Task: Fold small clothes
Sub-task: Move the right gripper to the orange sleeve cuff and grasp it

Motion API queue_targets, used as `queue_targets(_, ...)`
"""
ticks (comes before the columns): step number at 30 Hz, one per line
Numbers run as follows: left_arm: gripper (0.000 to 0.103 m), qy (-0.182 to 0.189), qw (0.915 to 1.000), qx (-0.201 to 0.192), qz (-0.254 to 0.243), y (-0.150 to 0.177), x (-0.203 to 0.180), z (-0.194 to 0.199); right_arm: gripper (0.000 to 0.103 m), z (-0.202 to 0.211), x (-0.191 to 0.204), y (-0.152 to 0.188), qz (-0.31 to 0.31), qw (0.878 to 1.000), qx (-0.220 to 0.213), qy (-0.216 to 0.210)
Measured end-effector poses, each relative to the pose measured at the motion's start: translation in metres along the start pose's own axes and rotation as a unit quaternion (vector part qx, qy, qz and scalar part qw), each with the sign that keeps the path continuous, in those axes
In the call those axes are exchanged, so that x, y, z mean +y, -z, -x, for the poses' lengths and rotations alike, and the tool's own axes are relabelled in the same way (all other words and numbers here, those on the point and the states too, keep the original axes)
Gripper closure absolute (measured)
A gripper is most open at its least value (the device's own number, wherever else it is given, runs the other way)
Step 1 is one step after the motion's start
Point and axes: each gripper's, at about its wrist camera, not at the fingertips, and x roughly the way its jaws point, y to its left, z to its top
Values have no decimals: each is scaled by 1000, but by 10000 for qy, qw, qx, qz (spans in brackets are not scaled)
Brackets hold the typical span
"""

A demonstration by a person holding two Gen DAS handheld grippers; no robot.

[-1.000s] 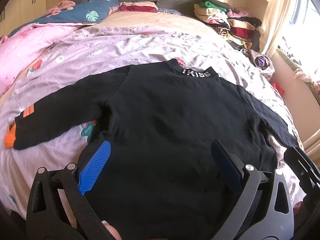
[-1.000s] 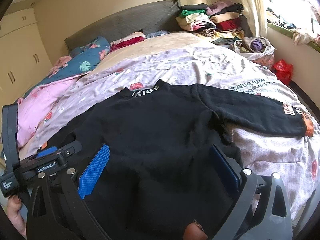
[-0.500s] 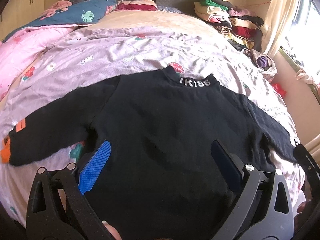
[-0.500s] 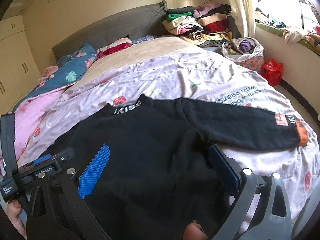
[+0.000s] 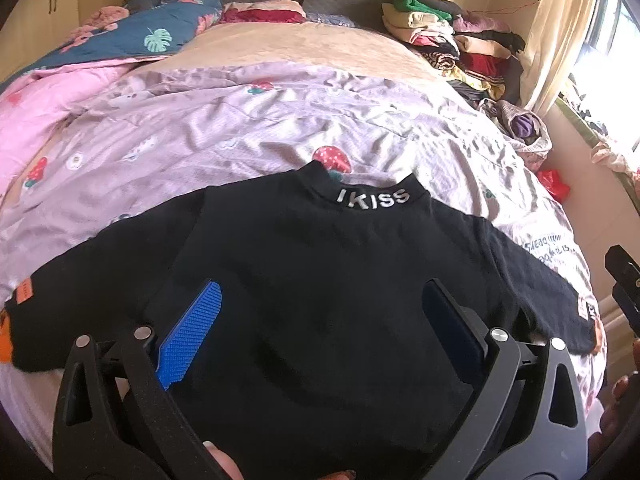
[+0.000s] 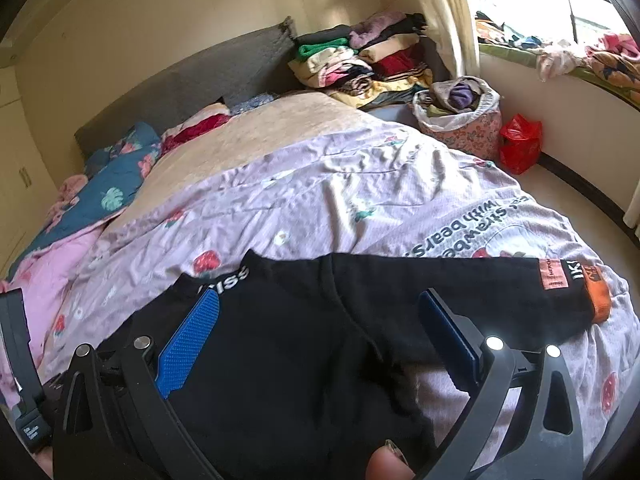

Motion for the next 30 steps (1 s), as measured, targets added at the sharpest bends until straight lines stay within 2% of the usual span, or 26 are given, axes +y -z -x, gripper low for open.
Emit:
queue_targets(7, 9, 14, 9999, 144, -69, -9, -13, -25, 4, -21, -36, 0, -472, 9982, -17, 357)
queue_targets(13, 9, 36, 9995, 259, -148, -6, -25, -44, 4, -37, -82, 5, -993, 9924, 26, 729)
queue_targets(24, 9, 119, 9985, 379, -389, 5, -61, -64, 4, -37, -158, 10, -1817, 9769, 16, 1128)
queue_targets(30, 9, 197, 9971, 402, -618, 11, -85, -70, 4, -35, -196, 16, -2285, 9605, 69, 1588)
